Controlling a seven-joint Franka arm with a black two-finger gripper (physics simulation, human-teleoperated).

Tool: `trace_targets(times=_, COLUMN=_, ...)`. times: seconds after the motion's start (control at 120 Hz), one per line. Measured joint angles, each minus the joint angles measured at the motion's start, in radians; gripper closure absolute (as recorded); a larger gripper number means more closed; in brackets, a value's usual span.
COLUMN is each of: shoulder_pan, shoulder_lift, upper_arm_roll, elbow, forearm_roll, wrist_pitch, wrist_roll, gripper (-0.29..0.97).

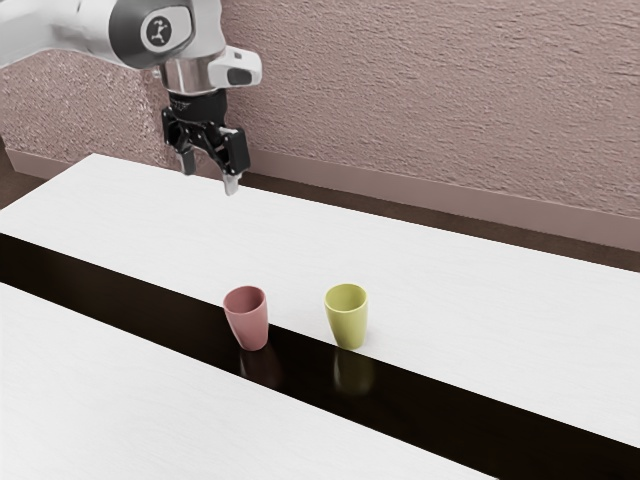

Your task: Place the left cup onto the right cup

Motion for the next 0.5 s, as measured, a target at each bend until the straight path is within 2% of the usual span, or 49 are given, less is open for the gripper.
trace_targets(times=0.5, shoulder_pan=0.004, shoulder_lift=0.012, upper_arm_roll=0.001, elbow=-0.028, forearm_roll=-0.001, wrist_pitch=0.04, wrist_roll=0.002, gripper=0.0)
